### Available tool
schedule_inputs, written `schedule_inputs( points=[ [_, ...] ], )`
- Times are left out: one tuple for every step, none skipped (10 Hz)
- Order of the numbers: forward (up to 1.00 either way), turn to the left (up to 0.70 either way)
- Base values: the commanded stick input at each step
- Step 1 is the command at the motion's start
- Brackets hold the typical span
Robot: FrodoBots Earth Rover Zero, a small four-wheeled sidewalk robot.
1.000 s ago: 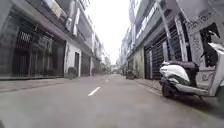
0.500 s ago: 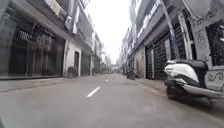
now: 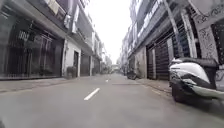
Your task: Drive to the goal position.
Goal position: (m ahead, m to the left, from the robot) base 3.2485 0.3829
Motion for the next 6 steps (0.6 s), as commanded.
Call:
schedule_inputs(
  points=[
    [0.50, 0.00],
    [0.50, 0.00],
    [0.50, 0.00],
    [0.50, 0.00],
    [0.50, 0.00],
    [0.50, 0.00]
  ],
)
